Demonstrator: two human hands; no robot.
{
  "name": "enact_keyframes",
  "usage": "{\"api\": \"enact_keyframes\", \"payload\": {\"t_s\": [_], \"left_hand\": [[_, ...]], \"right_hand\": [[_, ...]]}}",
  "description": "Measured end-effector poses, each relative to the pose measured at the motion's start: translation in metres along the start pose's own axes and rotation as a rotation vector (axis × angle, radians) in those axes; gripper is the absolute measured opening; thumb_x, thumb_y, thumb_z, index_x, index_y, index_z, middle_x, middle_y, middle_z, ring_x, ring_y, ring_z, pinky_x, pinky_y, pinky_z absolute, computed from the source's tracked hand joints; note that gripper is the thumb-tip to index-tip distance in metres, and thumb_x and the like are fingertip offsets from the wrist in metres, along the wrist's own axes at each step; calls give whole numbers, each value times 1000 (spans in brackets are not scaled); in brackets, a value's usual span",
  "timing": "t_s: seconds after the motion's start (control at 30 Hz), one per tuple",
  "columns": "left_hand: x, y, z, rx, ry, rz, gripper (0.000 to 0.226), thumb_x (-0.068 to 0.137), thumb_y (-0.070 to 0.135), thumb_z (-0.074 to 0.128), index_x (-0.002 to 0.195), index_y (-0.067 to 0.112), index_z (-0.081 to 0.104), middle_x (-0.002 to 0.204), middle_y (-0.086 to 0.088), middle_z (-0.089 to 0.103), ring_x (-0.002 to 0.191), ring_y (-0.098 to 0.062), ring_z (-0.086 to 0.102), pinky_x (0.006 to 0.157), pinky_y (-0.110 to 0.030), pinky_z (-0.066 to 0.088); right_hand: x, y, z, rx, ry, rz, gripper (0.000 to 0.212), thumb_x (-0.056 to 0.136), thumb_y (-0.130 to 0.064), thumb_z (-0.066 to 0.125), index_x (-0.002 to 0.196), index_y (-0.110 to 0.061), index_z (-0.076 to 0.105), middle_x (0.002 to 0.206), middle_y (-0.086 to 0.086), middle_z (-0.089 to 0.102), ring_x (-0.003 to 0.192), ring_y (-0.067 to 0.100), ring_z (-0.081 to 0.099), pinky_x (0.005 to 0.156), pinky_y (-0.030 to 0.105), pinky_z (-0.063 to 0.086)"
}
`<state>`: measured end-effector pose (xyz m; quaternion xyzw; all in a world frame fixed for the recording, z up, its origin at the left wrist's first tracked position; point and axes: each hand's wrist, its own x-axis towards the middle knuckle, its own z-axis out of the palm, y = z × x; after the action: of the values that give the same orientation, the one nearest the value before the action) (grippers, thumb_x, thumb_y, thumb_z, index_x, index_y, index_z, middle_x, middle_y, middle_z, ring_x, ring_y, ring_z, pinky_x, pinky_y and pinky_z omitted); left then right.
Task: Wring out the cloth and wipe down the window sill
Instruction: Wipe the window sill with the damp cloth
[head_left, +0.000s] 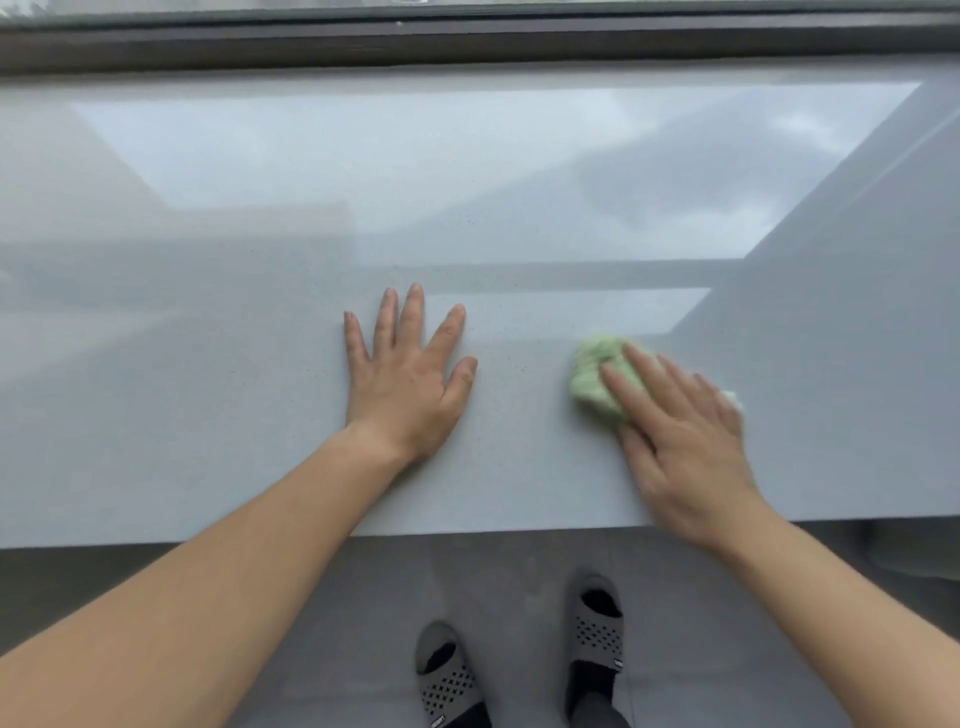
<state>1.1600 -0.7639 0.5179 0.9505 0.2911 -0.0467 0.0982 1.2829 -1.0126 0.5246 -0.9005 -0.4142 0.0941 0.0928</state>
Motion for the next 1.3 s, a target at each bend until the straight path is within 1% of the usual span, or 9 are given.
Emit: {"api": "enact_keyframes", "payload": {"t_s": [0.1, 0.23, 0.3, 0.5, 0.7, 0.93, 1.07, 1.13, 1.3], "left_hand": [[1, 9, 0, -42, 36, -35, 57, 96, 47, 28, 151, 35, 19, 164, -6, 0, 149, -25, -10, 115, -58, -13], [10, 38, 2, -115, 59, 4, 60, 91, 44, 26, 149, 31, 28, 164, -5, 7, 150, -23, -4, 117, -55, -11], [20, 48, 4, -117, 63, -16, 60, 92, 47, 26, 150, 32, 27, 164, -5, 6, 150, -23, -5, 117, -54, -12], [51, 58, 5, -119, 85, -106, 54, 98, 45, 31, 150, 32, 25, 164, -3, 3, 150, -20, -7, 116, -54, -13], [77, 70, 1, -138, 125, -134, 54, 96, 41, 37, 147, 26, 31, 163, -9, 9, 150, -23, -3, 117, -53, -11], [134, 85, -9, -240, 153, -163, 49, 97, 35, 38, 145, 26, 35, 163, -6, 11, 150, -22, -2, 118, -49, -10], [143, 85, -3, -179, 135, -183, 51, 97, 39, 35, 146, 29, 30, 164, -2, 7, 150, -20, -3, 118, -52, -8], [141, 85, 0, -130, 139, -178, 54, 97, 42, 31, 149, 29, 25, 164, -2, 4, 150, -20, -5, 118, -52, -9], [145, 92, -2, -112, 120, -205, 57, 92, 45, 25, 146, 28, 28, 163, -4, 7, 149, -22, -3, 117, -54, -8]], "right_hand": [[-3, -13, 2, 17, 72, 121, 57, 94, -35, 32, 150, -39, 28, 163, -7, 18, 147, 27, 21, 117, 47, 12], [-46, -17, 5, -49, -61, -302, 55, 98, -34, 37, 152, -39, 27, 163, -9, 17, 150, 21, 16, 118, 46, 14], [-20, 9, -4, -61, -101, -362, 56, 97, -36, 36, 152, -42, 23, 163, -11, 16, 149, 19, 17, 119, 43, 12], [87, 31, -14, 6, 31, 51, 55, 98, -35, 30, 152, -42, 18, 164, -11, 6, 150, 22, 8, 119, 40, -2], [68, 51, -18, -48, -118, -452, 56, 97, -36, 37, 151, -43, 26, 163, -12, 17, 149, 20, 19, 119, 44, 12], [213, 63, -30, -11, 24, -93, 53, 100, -39, 26, 152, -43, 17, 164, -11, 8, 150, 22, 9, 119, 42, 2], [190, 58, -28, -50, -79, -420, 54, 98, -46, 17, 152, -45, 13, 164, -14, 6, 150, 20, 9, 119, 42, 4], [212, 76, -35, -61, -108, -472, 55, 96, -47, 16, 152, -47, 13, 163, -17, 8, 150, 18, 11, 120, 38, 4], [303, 75, -38, -7, 39, -104, 52, 99, -39, 24, 150, -43, 19, 164, -9, 10, 149, 24, 11, 119, 45, 4]]}}
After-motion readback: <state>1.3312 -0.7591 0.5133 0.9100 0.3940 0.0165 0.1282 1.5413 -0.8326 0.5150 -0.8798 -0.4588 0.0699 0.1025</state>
